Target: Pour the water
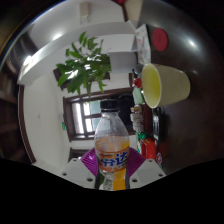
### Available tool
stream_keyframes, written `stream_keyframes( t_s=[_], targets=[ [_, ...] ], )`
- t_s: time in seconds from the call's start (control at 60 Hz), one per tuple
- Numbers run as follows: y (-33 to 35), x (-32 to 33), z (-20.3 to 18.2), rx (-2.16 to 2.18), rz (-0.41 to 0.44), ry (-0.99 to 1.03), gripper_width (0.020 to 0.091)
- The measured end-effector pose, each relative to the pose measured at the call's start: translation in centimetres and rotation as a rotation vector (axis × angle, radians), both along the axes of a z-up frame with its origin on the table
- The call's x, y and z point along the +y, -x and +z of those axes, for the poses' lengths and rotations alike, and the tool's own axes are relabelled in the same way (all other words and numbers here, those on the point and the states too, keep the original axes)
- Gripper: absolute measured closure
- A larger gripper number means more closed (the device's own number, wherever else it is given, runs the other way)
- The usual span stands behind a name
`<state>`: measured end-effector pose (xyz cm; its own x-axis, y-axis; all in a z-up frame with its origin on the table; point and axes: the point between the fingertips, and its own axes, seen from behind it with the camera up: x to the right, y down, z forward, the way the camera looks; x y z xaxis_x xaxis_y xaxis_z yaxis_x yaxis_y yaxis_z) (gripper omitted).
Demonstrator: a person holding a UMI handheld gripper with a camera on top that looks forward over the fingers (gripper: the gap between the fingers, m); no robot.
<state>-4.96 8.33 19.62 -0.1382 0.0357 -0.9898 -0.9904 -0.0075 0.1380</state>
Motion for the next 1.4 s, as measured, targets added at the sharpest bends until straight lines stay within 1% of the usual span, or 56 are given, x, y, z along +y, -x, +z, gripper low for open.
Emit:
stream_keyframes(
  t_s=[0.067,0.1,0.117,0.2,0.3,0.433,0.517,0.6,0.7,0.75,0.767,0.817,0.867,0.917,0.933,0.983,1.05,1.067,1.083,1.2,1.217,1.283,1.317,1.35,1.4],
  targets=[
    [-0.7,1.0,-0.7,0.087,-0.001,-0.001,0.0768],
    [-1.3,1.3,-1.0,0.129,-0.010,-0.007,0.0753],
    [-1.4,0.7,-1.0,0.151,-0.014,-0.006,0.0750],
    [-2.6,1.9,-2.1,0.277,-0.031,-0.020,0.0750],
    [-3.8,1.7,-2.2,0.411,-0.058,-0.066,0.0746],
    [-3.1,2.8,-2.7,0.410,-0.028,-0.042,0.0749],
    [-3.0,2.5,-2.1,0.389,-0.034,-0.048,0.0746],
    [-2.0,2.2,-1.5,0.254,-0.010,-0.030,0.0750],
    [-0.5,1.7,0.0,-0.090,0.042,0.020,0.0750],
    [-0.5,1.6,1.3,-0.289,0.057,0.042,0.0749],
    [-0.5,0.9,1.4,-0.362,0.049,0.033,0.0749],
    [-1.2,1.5,3.9,-0.557,0.048,0.046,0.0749],
    [-2.4,1.7,6.3,-0.759,0.030,0.046,0.0751],
    [-4.1,1.6,8.5,-0.950,-0.009,0.064,0.0750],
    [-4.8,0.9,8.5,-1.016,-0.037,0.058,0.0750],
    [-6.1,1.2,10.3,-1.191,-0.067,0.115,0.0753],
    [-9.4,1.3,11.8,-1.390,-0.136,0.196,0.0752],
    [-11.2,1.4,11.4,-1.437,-0.154,0.206,0.0752],
    [-11.0,1.5,11.4,-1.470,-0.171,0.233,0.0754],
    [-16.5,1.4,10.4,-1.612,-0.241,0.366,0.0753],
    [-19.0,1.2,9.9,-1.621,-0.246,0.378,0.0753],
    [-21.2,1.0,8.6,-1.625,-0.262,0.432,0.0751],
    [-22.5,0.9,7.5,-1.615,-0.263,0.463,0.0751],
    [-24.7,1.5,5.4,-1.613,-0.262,0.488,0.0752],
    [-26.3,0.9,4.2,-1.605,-0.260,0.528,0.0752]
  ],
)
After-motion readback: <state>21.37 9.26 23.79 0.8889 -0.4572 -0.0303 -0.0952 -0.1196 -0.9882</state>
